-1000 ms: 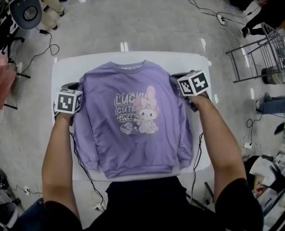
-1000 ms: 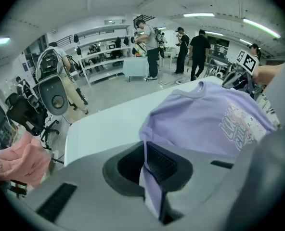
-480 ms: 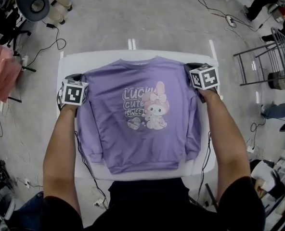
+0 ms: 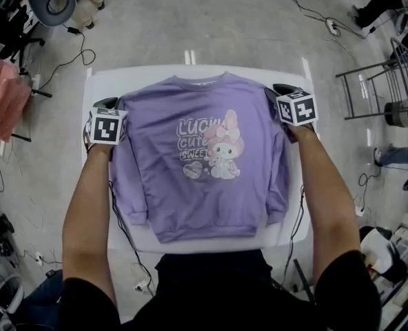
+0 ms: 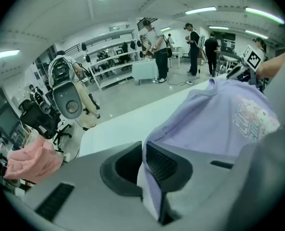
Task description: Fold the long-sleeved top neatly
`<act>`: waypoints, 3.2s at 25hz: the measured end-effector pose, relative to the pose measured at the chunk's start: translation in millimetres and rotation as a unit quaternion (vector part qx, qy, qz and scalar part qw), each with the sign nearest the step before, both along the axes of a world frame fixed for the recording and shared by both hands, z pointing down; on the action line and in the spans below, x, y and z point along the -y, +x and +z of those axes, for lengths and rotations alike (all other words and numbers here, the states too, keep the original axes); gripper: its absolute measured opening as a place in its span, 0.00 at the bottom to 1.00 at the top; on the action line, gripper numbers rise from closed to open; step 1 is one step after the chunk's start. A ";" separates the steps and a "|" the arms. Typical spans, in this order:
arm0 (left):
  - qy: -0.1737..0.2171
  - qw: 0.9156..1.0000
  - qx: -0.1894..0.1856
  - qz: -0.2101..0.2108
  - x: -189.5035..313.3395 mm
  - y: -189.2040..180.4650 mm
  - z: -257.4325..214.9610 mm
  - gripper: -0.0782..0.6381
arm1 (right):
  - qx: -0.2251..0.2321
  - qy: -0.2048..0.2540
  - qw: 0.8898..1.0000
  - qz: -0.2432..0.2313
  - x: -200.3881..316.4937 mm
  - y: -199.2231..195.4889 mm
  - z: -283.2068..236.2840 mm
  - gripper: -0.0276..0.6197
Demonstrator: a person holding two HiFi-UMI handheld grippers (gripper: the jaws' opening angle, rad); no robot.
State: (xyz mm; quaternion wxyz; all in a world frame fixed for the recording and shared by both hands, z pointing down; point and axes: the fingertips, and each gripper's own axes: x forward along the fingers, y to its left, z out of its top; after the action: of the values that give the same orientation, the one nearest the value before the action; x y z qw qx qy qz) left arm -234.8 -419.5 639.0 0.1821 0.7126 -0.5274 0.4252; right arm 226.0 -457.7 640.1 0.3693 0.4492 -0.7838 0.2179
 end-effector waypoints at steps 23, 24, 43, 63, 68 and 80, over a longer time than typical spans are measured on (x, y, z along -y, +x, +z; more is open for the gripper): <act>0.025 0.988 -0.151 0.020 -172.4 39.3 -76.8 0.18 | 0.064 0.044 0.995 0.057 -221.7 -40.5 -76.7 0.17; 0.025 0.987 -0.155 0.020 -184.2 44.4 -77.7 0.18 | 0.063 0.042 0.996 0.048 -234.3 -42.9 -73.7 0.16; -0.058 0.990 -0.123 0.044 -405.7 116.9 4.0 0.25 | 0.050 -0.007 0.998 -0.023 -424.4 -33.9 -0.2 0.19; -0.068 0.992 -0.100 0.037 -398.3 114.5 25.8 0.27 | 0.007 -0.014 0.999 -0.052 -432.5 -49.8 17.2 0.18; -0.042 0.991 -0.125 0.017 -395.5 110.2 13.9 0.15 | 0.006 0.003 0.999 -0.045 -432.1 -48.0 13.1 0.07; -0.052 0.989 -0.136 -0.030 -417.3 92.7 -16.4 0.14 | 0.010 0.019 0.997 -0.071 -447.7 -42.9 -21.3 0.06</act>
State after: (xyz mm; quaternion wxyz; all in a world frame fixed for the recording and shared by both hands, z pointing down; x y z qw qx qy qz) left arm -142.1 -2.2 622.6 0.3021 0.7374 -0.4956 0.3455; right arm 183.1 -10.0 618.8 0.3675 0.3972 -0.8213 0.1807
